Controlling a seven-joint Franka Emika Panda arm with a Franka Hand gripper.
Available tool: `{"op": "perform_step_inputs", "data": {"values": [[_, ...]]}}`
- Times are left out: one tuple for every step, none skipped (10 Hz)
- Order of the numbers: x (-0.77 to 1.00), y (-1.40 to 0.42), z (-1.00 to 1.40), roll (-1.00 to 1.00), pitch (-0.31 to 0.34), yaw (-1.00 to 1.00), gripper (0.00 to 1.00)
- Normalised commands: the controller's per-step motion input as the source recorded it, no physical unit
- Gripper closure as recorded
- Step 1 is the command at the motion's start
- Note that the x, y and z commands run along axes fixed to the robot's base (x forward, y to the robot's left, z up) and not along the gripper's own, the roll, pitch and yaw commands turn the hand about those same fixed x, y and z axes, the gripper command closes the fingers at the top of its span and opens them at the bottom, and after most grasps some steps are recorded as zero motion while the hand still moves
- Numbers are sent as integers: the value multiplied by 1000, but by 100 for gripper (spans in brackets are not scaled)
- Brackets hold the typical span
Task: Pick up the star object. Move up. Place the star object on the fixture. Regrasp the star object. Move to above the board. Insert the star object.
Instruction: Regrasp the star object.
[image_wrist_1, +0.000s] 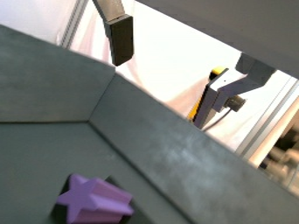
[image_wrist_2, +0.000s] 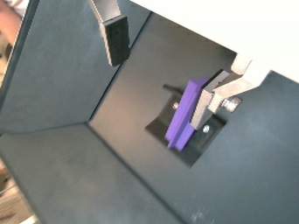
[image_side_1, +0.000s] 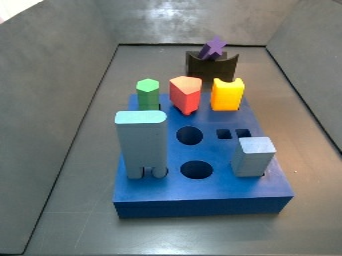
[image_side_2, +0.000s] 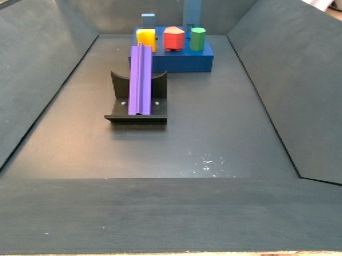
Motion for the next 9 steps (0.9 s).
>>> {"op": "perform_step_inputs", "data": {"values": [[111, -51, -8, 542, 168, 246, 0], [117, -43, -3, 323, 118, 257, 0], [112, -37, 0, 223, 78, 260, 0], [91, -40, -10, 175, 25, 245, 0], [79, -46, -6, 165, 2, 226, 0], [80, -48, -4, 159, -8, 206, 0], [35, 47, -1000, 40, 52, 204, 0], [36, 48, -1000, 39, 49, 183, 0], [47, 44, -1000, 33, 4, 164, 0]]}}
